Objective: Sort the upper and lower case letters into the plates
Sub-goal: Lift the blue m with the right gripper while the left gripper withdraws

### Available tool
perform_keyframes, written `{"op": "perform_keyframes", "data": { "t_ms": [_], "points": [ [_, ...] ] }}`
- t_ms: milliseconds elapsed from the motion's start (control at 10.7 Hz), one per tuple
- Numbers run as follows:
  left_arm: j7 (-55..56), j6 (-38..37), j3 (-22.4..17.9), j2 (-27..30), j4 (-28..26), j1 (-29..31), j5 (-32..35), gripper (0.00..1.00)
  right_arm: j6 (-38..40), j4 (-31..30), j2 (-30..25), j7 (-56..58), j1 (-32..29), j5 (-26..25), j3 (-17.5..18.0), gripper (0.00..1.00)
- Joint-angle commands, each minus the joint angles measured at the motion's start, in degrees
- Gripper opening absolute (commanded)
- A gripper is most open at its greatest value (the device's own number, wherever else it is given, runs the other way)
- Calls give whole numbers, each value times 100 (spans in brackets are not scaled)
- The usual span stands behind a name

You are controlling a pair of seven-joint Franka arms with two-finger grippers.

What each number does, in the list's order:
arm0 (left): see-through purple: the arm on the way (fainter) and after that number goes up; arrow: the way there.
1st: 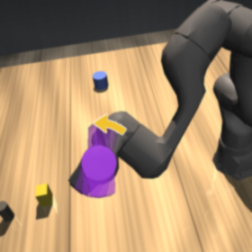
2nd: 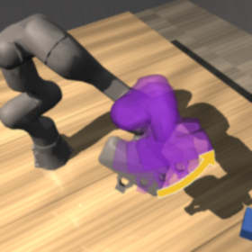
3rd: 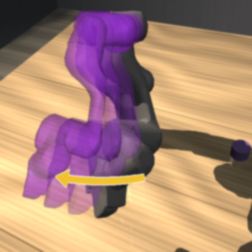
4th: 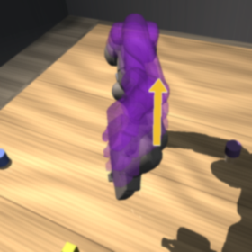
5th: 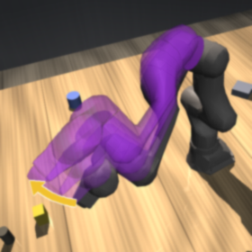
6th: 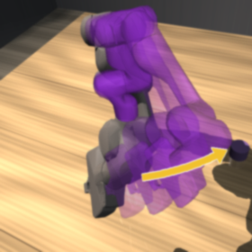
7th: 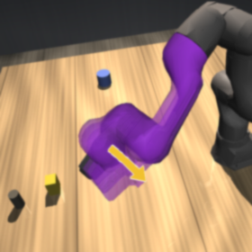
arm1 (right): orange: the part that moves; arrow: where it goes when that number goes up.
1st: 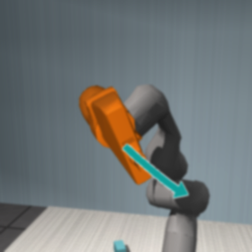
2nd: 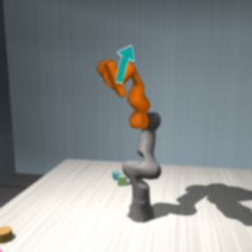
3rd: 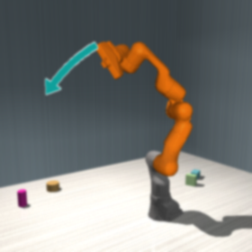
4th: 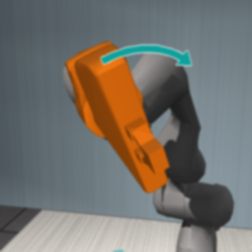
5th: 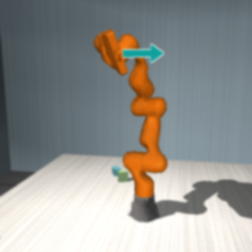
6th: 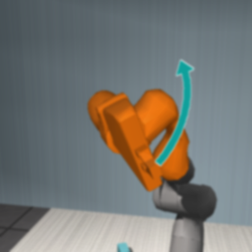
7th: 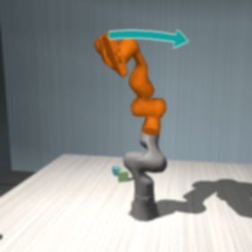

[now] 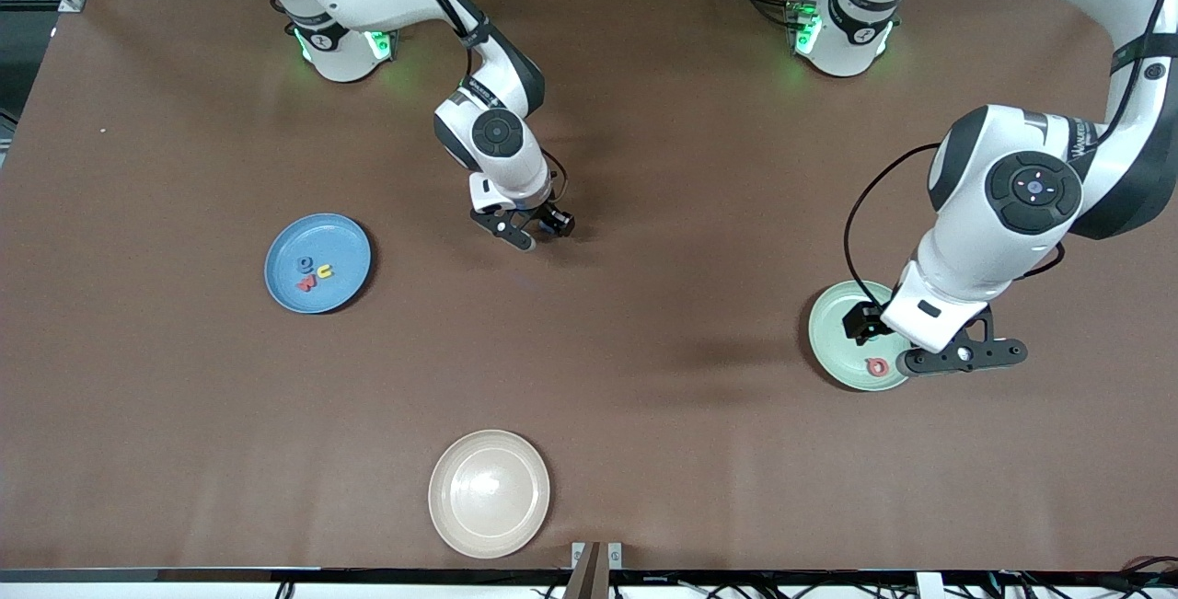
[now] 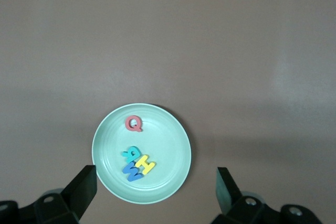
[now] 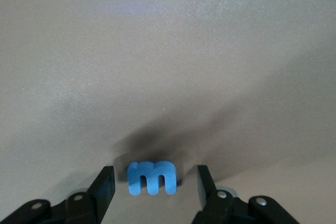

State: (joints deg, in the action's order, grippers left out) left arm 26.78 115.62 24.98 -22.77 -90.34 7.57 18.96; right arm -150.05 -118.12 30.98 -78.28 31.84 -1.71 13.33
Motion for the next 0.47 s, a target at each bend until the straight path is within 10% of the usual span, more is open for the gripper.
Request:
{"op": "perform_keyframes", "data": {
  "t_ms": [0,374],
  "points": [
    [-173,-171,33,124,7,34,-243,100,-50,-124,-118,-153,-117,-155,108,70],
    [-173,-267,25,229,7,34,-252,100,-50,-124,-109,-126,-117,-155,108,61]
  ]
}}
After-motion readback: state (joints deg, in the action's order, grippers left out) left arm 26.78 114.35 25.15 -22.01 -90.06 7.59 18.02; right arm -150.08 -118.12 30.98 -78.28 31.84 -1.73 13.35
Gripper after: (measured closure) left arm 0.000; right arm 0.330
